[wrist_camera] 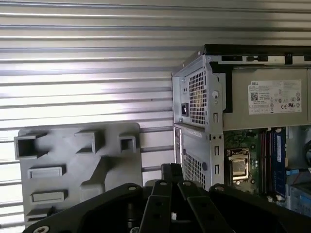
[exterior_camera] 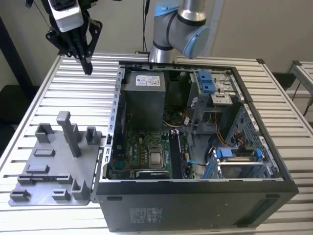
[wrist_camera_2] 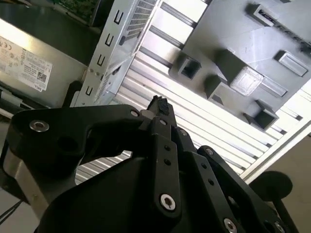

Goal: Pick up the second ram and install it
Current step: 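Reach for the second ram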

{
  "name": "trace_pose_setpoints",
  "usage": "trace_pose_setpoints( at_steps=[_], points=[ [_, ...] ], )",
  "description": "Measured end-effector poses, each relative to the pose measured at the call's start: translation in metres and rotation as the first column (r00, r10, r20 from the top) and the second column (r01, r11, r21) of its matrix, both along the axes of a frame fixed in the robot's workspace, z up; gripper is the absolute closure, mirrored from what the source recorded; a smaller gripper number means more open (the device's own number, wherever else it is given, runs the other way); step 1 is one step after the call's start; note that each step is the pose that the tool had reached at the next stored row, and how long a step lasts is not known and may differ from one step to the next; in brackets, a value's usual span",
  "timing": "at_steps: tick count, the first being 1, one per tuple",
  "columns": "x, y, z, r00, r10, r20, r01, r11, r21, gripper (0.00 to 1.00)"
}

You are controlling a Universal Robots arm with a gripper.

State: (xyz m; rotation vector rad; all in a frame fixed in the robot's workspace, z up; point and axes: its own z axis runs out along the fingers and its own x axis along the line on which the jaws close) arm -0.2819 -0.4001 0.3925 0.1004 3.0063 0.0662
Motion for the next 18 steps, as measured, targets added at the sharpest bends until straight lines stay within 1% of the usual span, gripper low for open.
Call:
trace_pose_setpoints(
  at_steps=[2, 3, 4, 7, 8, 9, 10, 12, 13, 14, 18],
  points=[
    [-0.0006, 0.0000, 0.0000, 0.9995, 0.000, -0.0321, -0.001, 1.0000, -0.0028, 0.89],
    [-0.0019, 0.0000, -0.0001, 0.9990, 0.000, -0.0451, -0.001, 1.0000, -0.0035, 0.89],
    [-0.0049, -0.0001, -0.0004, 0.9986, 0.000, -0.0531, 0.000, 1.0000, -0.0036, 0.89],
    [-0.0146, -0.0004, -0.0016, 0.9976, 0.000, -0.0695, -0.001, 1.0000, -0.0036, 0.89],
    [-0.0173, -0.0005, -0.0018, 0.9970, 0.000, -0.0771, -0.001, 1.0000, -0.0035, 0.89],
    [-0.0191, -0.0006, -0.0020, 0.9959, 0.000, -0.0903, -0.001, 1.0000, -0.0033, 0.89],
    [-0.0205, -0.0007, -0.0018, 0.9943, 0.001, -0.1067, -0.001, 1.0000, -0.0037, 0.89],
    [-0.0233, -0.0009, -0.0018, 0.9906, 0.000, -0.1367, -0.001, 1.0000, -0.0035, 0.89],
    [-0.0260, -0.0011, -0.0021, 0.9892, 0.000, -0.1465, -0.001, 1.0000, -0.0036, 0.89],
    [-0.0298, -0.0011, -0.0028, 0.9888, 0.000, -0.1493, -0.001, 1.0000, -0.0036, 0.89],
    [-0.0480, -0.0011, -0.0052, 0.9888, 0.000, -0.1496, -0.001, 1.0000, -0.0035, 0.89]
  ],
)
